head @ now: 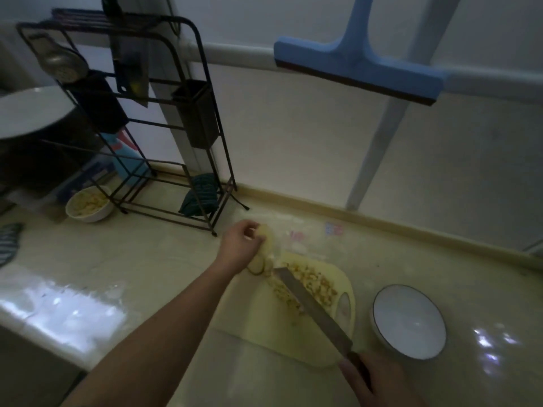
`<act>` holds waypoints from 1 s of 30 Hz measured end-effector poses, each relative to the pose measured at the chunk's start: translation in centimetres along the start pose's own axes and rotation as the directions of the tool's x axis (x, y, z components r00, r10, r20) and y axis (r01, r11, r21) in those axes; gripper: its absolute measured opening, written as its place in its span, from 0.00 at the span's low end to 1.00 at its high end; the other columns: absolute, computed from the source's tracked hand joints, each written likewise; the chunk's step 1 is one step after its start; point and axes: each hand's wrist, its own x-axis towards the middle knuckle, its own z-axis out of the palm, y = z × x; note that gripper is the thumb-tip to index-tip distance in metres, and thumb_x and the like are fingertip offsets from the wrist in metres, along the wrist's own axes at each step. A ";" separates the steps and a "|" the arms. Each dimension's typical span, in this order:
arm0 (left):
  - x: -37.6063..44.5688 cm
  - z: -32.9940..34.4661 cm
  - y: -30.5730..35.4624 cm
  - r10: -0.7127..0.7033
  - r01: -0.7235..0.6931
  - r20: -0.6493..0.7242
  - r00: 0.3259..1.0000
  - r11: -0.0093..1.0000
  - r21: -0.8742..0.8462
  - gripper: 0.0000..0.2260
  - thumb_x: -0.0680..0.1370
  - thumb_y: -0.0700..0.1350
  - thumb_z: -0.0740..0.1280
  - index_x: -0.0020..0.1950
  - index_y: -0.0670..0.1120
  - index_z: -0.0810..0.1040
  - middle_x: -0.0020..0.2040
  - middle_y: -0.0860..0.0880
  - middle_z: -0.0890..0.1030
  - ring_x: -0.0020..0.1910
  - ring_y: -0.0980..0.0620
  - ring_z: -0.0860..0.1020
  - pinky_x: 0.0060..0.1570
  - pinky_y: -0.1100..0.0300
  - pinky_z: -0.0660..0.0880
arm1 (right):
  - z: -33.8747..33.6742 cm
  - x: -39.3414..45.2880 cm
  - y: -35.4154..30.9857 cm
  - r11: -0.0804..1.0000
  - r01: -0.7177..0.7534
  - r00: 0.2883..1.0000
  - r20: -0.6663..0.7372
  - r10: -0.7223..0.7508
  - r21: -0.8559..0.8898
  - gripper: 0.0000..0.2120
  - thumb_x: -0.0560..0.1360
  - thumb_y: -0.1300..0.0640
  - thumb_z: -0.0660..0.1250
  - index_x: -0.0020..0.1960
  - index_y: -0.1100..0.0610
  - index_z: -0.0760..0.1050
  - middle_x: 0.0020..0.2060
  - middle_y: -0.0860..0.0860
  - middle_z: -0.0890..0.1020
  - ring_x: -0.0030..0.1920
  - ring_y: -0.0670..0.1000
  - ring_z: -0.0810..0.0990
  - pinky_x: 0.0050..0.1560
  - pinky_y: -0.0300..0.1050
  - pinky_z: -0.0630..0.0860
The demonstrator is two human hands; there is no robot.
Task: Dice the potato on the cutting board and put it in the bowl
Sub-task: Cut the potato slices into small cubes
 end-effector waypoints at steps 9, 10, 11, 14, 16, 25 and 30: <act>-8.9 -0.7 -8.4 -0.064 0.055 0.024 0.998 0.965 0.255 0.16 0.76 0.44 0.72 0.63 0.43 0.80 0.48 0.45 0.83 0.48 0.47 0.80 0.48 0.61 0.72 | 1.4 0.7 -0.4 0.867 0.237 0.968 0.027 -0.251 -0.438 0.33 0.71 0.29 0.35 0.56 0.47 0.67 0.47 0.48 0.81 0.46 0.50 0.81 0.27 0.40 0.59; -9.3 -0.5 -8.5 -0.042 0.038 0.010 0.999 0.960 0.277 0.16 0.77 0.45 0.70 0.64 0.42 0.80 0.52 0.43 0.83 0.51 0.45 0.80 0.51 0.59 0.73 | 1.5 0.7 0.0 0.862 0.242 0.967 0.034 -0.254 -0.446 0.33 0.72 0.28 0.35 0.55 0.48 0.68 0.47 0.49 0.82 0.46 0.50 0.81 0.28 0.41 0.59; -9.6 -0.4 -8.5 -0.019 0.021 -0.010 1.000 0.955 0.295 0.16 0.78 0.45 0.68 0.64 0.41 0.80 0.55 0.42 0.83 0.54 0.43 0.80 0.54 0.57 0.73 | 1.4 0.5 0.0 0.857 0.237 0.967 0.028 -0.252 -0.457 0.36 0.70 0.26 0.34 0.55 0.48 0.68 0.46 0.49 0.82 0.45 0.50 0.82 0.29 0.42 0.61; -10.1 -0.3 -7.9 0.129 -0.074 -0.164 0.978 0.950 0.305 0.13 0.77 0.43 0.67 0.59 0.40 0.82 0.56 0.40 0.82 0.56 0.40 0.77 0.57 0.52 0.72 | 1.7 0.3 0.7 0.803 0.240 0.953 -0.024 -0.301 -0.545 0.37 0.73 0.30 0.32 0.43 0.49 0.75 0.31 0.51 0.81 0.28 0.48 0.80 0.23 0.42 0.56; -10.7 0.0 -6.1 0.303 -0.232 -0.194 0.933 0.920 0.317 0.13 0.75 0.49 0.65 0.51 0.43 0.84 0.50 0.45 0.83 0.51 0.47 0.76 0.52 0.56 0.71 | 1.4 0.0 0.4 0.795 0.232 0.952 -0.039 -0.305 -0.560 0.41 0.74 0.31 0.27 0.38 0.50 0.75 0.26 0.51 0.79 0.23 0.47 0.77 0.21 0.40 0.47; -11.6 3.0 -3.8 0.447 -0.522 0.269 0.853 0.706 0.479 0.16 0.77 0.59 0.60 0.44 0.51 0.82 0.42 0.54 0.82 0.46 0.51 0.79 0.49 0.55 0.72 | 1.2 -0.5 0.9 0.764 0.293 0.945 0.054 -0.322 -0.575 0.45 0.65 0.27 0.26 0.58 0.50 0.69 0.50 0.51 0.81 0.48 0.52 0.81 0.26 0.42 0.54; -11.9 3.8 -3.1 0.258 -0.463 0.423 0.869 0.726 0.509 0.25 0.82 0.64 0.55 0.75 0.54 0.70 0.76 0.57 0.68 0.78 0.51 0.58 0.75 0.45 0.52 | 1.1 -0.9 0.0 0.703 0.263 0.940 0.010 -0.342 -0.660 0.25 0.80 0.37 0.46 0.58 0.54 0.71 0.50 0.53 0.82 0.48 0.56 0.82 0.28 0.48 0.57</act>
